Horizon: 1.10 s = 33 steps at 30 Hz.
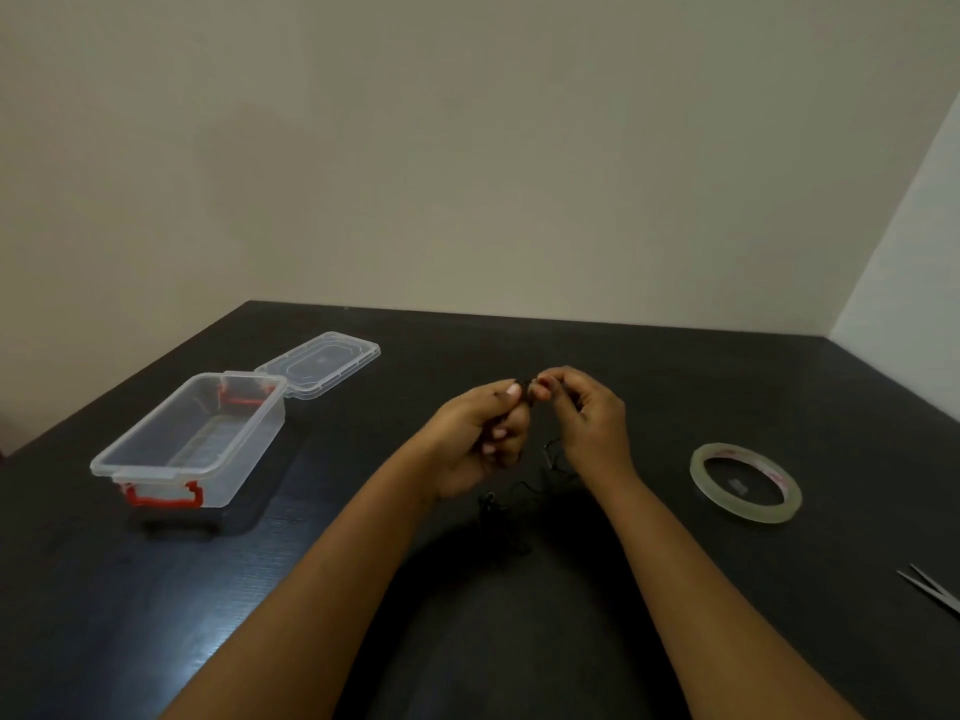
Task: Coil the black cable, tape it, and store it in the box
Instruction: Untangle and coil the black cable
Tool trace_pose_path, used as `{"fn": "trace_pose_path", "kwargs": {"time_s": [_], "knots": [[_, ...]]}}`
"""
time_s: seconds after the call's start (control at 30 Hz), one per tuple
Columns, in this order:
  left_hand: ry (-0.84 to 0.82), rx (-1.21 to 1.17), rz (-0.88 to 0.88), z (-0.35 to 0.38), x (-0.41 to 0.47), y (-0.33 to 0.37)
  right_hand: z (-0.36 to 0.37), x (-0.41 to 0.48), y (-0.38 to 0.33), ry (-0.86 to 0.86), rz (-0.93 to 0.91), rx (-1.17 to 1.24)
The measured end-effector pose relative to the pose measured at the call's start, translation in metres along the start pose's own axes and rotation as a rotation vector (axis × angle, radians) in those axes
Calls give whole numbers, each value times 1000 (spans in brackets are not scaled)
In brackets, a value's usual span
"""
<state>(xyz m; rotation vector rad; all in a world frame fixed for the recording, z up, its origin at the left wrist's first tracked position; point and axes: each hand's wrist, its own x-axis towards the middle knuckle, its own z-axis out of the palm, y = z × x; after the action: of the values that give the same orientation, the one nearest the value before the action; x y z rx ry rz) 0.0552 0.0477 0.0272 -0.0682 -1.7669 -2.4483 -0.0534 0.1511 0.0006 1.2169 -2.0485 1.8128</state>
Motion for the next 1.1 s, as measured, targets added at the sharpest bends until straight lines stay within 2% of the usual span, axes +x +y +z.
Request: {"fn": "trace_pose_path", "kwargs": {"time_s": [0.07,0.13,0.2,0.3,0.37,0.47,0.57,0.6,0.63,0.73,0.83,0.97,1.1], "knots": [[50,-174,108,4,2,3,8,-3,-6,-114,110,64],[163,-311,212,7,3,7,18,-9,-11,-305,186,49],[264,-332,305,5,2,10,29,-15,-17,-437,163,-8],[384,-252,371,-5,5,9,36,-16,-22,-524,137,-27],[468,1,393,-9,6,5,33,-15,-20,-572,125,-97],[544,574,369,-13,7,-4,21,-12,-10,-544,113,-198],[470,1251,210,-14,5,-10,5,-7,-6,-465,16,-332],[440,1389,135,-13,5,-12,1,-6,-4,-425,-46,-414],[421,1428,79,-12,4,-12,-3,-5,-2,-383,-110,-501],[345,1276,30,-12,4,-11,-7,-4,4,-235,-265,-688],[289,945,-15,-8,4,-4,-5,-4,5,-126,-316,-701],[155,553,-142,-12,-1,3,-4,-5,4,-117,-312,-608],[37,224,-138,-19,-4,6,1,-6,4,-155,-229,-503]]}}
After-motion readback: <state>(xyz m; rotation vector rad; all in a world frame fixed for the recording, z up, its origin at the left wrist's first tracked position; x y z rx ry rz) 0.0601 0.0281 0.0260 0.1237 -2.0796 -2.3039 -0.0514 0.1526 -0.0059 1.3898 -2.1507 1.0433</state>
